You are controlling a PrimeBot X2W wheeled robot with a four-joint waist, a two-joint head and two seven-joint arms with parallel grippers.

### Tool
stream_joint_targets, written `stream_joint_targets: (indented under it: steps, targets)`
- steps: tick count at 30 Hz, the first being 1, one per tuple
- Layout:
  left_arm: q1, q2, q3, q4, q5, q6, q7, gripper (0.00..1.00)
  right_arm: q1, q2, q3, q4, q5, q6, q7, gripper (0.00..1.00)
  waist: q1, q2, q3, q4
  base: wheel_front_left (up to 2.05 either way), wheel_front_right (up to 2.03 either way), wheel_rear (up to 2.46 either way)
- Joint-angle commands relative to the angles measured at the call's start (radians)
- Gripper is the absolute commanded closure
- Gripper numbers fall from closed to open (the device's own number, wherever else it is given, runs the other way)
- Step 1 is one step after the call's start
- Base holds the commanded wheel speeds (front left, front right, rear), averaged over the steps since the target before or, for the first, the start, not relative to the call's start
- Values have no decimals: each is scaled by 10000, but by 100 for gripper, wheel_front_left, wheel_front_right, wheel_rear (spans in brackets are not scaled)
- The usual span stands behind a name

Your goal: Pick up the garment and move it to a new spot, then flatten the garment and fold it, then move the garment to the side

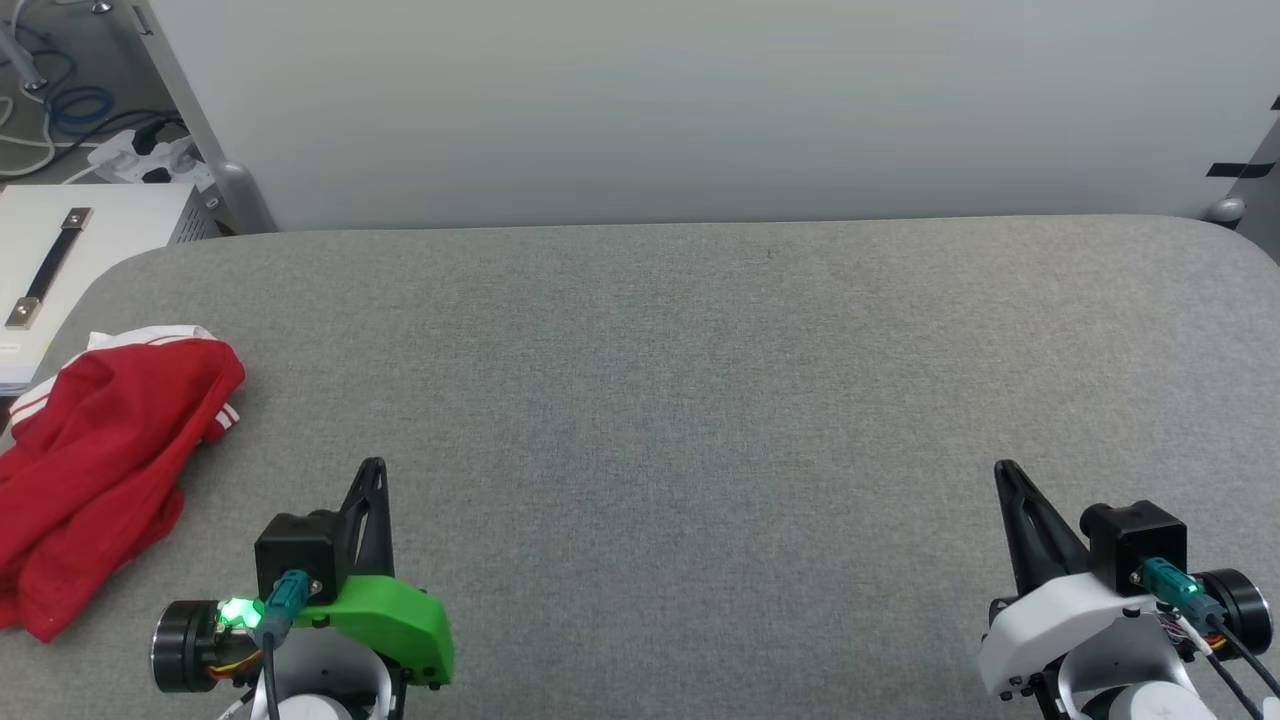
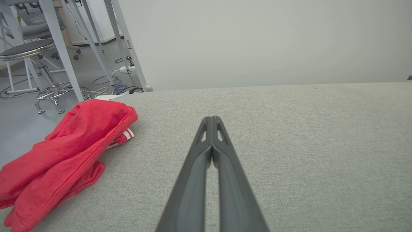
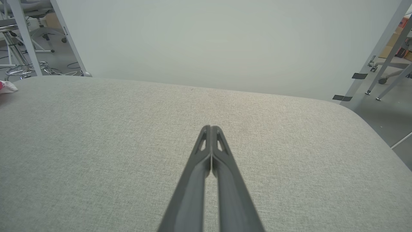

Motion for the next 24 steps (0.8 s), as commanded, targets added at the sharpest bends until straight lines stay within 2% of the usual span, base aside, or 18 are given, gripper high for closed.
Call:
stream_joint_targets:
  steps: [1, 18, 19, 24]
  targets:
    - [-179, -57, -5, -18, 99, -39, -9, 100, -164, 15, 9, 18, -93, -11, -43, 100, 0, -1, 0, 0, 0, 0, 0]
    - [-179, -57, -5, -18, 99, -39, -9, 100, -164, 15, 9, 18, -93, -11, -43, 100, 0, -1, 0, 0, 0, 0, 0]
    - [4, 2, 2, 0, -2, 2, 0, 0, 3, 0, -2, 0, 6, 0, 2, 0, 0, -1, 0, 0, 0, 0, 0]
    - [-11, 3, -17, 38, -18, -7, -51, 0, -12, -3, 6, 42, 36, 0, -43, 0, 0, -1, 2, 0, 0, 0, 0]
